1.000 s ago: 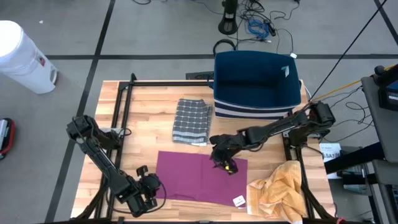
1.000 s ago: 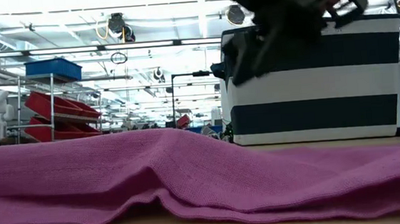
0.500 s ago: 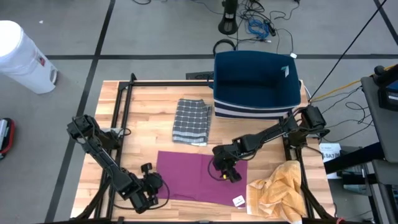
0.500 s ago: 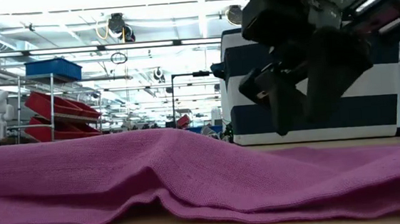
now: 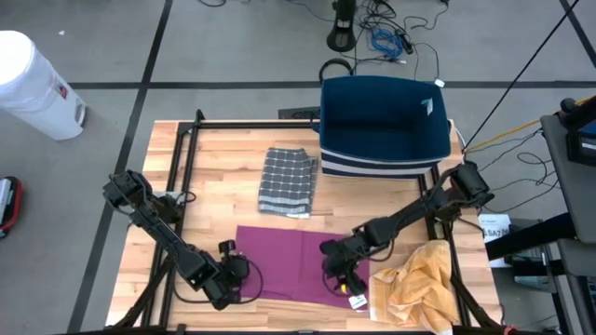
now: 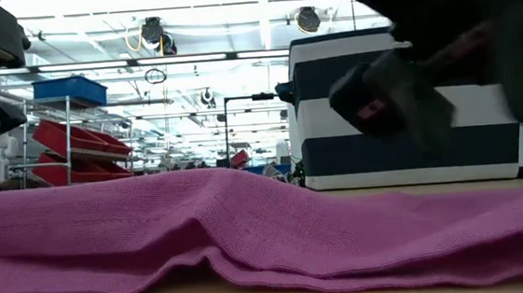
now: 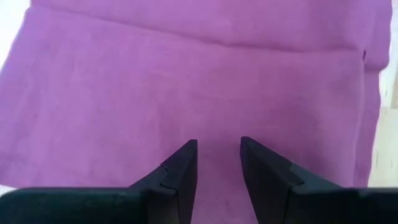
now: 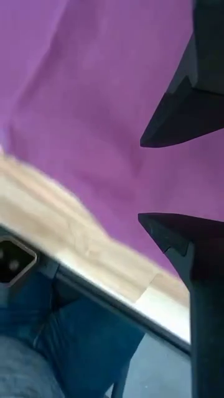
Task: Fold towel
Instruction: Fold the pink towel
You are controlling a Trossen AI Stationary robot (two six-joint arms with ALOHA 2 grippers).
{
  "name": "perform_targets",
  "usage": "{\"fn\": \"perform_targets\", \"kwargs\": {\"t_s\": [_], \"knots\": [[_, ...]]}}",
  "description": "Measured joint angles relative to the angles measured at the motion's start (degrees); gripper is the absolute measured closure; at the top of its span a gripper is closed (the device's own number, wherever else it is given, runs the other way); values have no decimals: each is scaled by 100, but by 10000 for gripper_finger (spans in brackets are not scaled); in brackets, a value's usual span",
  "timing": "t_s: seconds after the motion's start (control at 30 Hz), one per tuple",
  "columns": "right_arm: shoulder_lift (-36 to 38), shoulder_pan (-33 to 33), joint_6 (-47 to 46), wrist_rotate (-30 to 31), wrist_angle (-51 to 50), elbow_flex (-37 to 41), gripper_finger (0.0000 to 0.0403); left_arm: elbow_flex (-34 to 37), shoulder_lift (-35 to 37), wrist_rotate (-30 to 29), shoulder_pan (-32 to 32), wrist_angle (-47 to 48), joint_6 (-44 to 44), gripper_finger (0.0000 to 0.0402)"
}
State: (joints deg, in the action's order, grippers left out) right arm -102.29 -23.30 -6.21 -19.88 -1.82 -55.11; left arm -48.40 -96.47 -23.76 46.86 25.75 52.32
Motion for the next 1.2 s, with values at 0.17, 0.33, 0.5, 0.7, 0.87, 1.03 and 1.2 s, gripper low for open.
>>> {"fn": "perform_targets", "kwargs": {"t_s": [0.17, 0.33, 0.5, 0.7, 0.87, 1.03, 1.2], "knots": [[-270, -176, -159, 9, 51, 0, 234, 74, 7, 245, -81, -4, -57, 273], [-661, -254, -299, -23, 82, -20, 234, 202, 28, 342, -121, -58, -38, 273], [-704, -266, -302, -165, -368, -41, 234, 234, 28, 340, -121, 126, -56, 273], [-236, -269, -24, 604, -1180, -9, 234, 235, 21, 129, -136, 482, -177, 273], [-23, -163, 109, 795, -1430, 19, 234, 249, 11, -79, -275, 528, -345, 273], [55, -149, 121, 772, -1169, 1, 234, 174, 145, -130, -311, 779, -603, 273], [61, -142, 313, 817, -1126, -268, 234, -42, 469, -901, -333, 1242, -663, 273]]}}
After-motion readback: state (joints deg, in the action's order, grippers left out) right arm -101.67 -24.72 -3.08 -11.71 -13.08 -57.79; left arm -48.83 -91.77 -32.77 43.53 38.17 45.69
